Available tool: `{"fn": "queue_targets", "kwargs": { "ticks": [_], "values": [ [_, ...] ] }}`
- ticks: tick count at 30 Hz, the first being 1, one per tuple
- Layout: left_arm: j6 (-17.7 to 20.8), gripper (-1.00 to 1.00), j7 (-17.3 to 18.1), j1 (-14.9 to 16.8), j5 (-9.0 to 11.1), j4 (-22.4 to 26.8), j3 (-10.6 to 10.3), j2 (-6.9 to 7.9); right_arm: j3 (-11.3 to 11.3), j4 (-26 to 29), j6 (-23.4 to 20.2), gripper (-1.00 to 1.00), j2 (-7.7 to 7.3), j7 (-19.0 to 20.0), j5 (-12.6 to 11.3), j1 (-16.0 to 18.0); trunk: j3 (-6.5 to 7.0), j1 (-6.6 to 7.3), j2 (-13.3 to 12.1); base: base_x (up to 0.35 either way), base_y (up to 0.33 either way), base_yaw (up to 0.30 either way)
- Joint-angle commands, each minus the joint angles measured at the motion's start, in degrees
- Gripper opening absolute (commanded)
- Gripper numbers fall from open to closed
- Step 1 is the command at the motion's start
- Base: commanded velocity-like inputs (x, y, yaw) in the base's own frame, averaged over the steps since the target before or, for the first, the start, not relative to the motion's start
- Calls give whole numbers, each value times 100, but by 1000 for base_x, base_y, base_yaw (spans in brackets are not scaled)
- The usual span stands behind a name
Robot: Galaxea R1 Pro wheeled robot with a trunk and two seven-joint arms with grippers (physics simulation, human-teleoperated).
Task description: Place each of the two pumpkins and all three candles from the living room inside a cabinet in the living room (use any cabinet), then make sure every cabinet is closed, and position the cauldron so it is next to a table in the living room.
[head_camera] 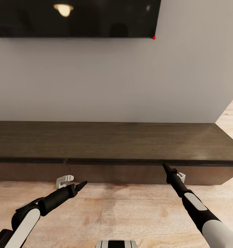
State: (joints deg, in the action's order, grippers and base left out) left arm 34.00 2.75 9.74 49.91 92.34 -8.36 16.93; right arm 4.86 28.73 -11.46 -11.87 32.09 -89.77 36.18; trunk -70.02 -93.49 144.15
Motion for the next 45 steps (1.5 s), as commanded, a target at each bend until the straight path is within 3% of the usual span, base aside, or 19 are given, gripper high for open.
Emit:
{"fn": "queue_targets", "kwargs": {
  "ticks": [1, 30, 45],
  "values": [
    [19, 100, 6, 2, 10, 3, 1, 3, 6, -8, -20, -100, -9, 32, -94, 3, -5, 2, 2, -150, 0, 0],
    [19, 100, 6, 2, 10, 3, -6, 3, 6, -8, -20, -100, -9, 34, -89, 3, -5, 2, 2, -229, 0, 0],
    [19, 100, 6, 2, 10, 3, -6, 3, 6, -8, -18, -100, -9, 34, -87, 3, -5, 2, 2, -97, 0, 0]
  ]
}}
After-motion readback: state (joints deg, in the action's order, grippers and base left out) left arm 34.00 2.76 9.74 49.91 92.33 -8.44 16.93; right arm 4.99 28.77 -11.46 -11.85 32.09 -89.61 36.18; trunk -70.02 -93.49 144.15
